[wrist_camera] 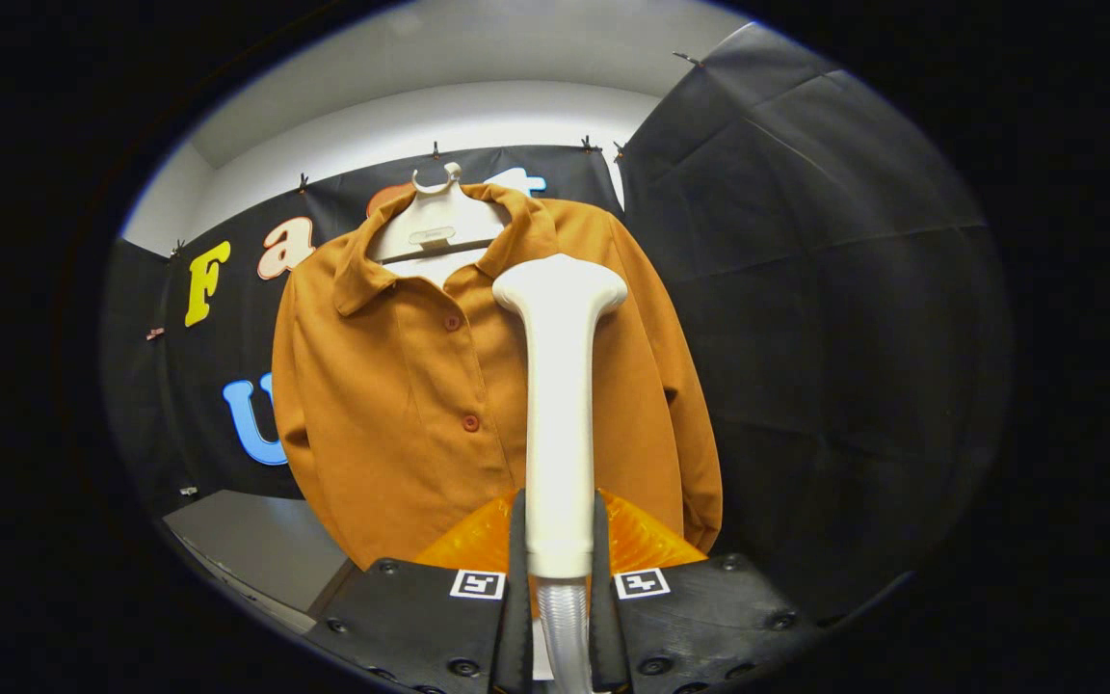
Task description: Iron the clothes twice with a garment steamer, once on the left side and once on the right side.
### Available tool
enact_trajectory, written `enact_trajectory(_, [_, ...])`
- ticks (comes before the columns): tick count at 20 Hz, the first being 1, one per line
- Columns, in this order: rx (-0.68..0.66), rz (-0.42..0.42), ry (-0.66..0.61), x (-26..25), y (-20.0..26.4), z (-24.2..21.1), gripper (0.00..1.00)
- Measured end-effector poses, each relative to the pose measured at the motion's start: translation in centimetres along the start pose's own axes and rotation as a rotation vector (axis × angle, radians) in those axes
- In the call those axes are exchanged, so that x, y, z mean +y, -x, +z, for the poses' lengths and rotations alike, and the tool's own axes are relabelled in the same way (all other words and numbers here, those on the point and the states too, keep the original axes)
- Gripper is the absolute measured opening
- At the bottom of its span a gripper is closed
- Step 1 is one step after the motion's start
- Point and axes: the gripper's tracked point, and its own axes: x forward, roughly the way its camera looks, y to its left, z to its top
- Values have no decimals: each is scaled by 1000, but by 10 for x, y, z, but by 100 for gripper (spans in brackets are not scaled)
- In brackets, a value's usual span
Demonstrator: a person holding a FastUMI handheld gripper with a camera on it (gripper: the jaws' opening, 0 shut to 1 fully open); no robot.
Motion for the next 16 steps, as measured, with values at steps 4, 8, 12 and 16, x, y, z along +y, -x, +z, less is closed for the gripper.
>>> enact_trajectory(4, [63,-11,-8,-3,-3,-34,27])
enact_trajectory(8, [124,-36,-18,-10,6,-67,27])
enact_trajectory(12, [194,-55,-35,-15,17,-104,27])
enact_trajectory(16, [256,-75,-43,-21,28,-139,27])
